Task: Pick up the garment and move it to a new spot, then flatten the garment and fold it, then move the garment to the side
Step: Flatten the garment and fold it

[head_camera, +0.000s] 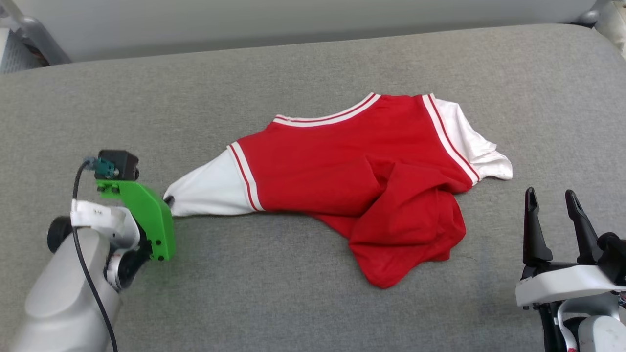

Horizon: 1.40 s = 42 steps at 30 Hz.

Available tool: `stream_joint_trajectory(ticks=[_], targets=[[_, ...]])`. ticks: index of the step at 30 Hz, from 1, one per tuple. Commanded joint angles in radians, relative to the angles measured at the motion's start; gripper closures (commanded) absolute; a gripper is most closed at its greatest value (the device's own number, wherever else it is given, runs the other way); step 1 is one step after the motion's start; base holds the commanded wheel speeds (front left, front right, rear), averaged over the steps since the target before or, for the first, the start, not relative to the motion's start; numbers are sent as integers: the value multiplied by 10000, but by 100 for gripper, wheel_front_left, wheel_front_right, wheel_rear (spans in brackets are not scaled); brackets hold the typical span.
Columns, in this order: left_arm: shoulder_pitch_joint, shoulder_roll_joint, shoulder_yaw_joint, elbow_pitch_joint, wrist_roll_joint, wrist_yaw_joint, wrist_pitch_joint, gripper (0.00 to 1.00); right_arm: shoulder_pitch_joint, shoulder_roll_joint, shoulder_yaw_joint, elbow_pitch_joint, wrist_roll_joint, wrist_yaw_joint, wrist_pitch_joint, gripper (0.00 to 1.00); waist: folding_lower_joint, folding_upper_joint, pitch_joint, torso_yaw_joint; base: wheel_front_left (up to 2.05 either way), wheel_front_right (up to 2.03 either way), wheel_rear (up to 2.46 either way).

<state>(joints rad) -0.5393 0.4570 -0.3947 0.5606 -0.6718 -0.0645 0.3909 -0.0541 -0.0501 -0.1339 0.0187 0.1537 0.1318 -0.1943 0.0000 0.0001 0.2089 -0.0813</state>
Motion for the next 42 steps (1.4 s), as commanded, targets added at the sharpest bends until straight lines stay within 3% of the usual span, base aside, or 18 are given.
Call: stream_joint_trajectory(ticks=[1,8,16,17,18,25,29,34,38,42], targets=[[481,44,29,-190,-127,131,-67,100,156,-1,-10,-14,-51,-11,84,0,0,-1,-350,361,0,0,0],[1941,-338,28,-1148,-459,536,-358,100,289,-1,-108,19,-25,-11,480,0,0,-1,-352,546,0,0,0],[2126,-653,1,-1463,-309,733,-1161,100,285,-46,-242,-35,-128,-11,894,0,0,-1,-294,823,0,0,0],[2113,-642,-41,-1477,-207,746,-1275,16,274,-69,-244,-57,-134,-11,954,0,0,-1,-283,858,0,0,0],[2087,-638,-97,-1511,-64,756,-1463,0,266,-113,-235,-85,-144,-11,1034,0,0,-1,-272,914,0,0,0],[1997,-1023,-48,-2168,490,710,-3675,0,-11,-822,-7,-396,132,-11,2247,0,0,-1,-125,1419,0,0,0],[2063,-1204,-294,-2669,1053,638,-4930,0,-573,-1835,235,-606,571,-11,4143,0,0,-1,63,1881,0,0,0],[2125,-1444,-576,-3269,1781,610,-6209,0,-1866,-3020,453,-180,1824,-11,7264,0,0,-1,424,2460,0,0,0],[2169,-1706,-529,-3583,2105,542,-6475,0,-2918,-3735,408,523,2481,-11,9388,0,0,-1,774,2853,0,0,0],[2116,-1958,-452,-3652,2397,443,-6517,0,-3762,-4048,213,1348,2698,-11,10634,0,0,-1,1066,3178,0,0,0]])
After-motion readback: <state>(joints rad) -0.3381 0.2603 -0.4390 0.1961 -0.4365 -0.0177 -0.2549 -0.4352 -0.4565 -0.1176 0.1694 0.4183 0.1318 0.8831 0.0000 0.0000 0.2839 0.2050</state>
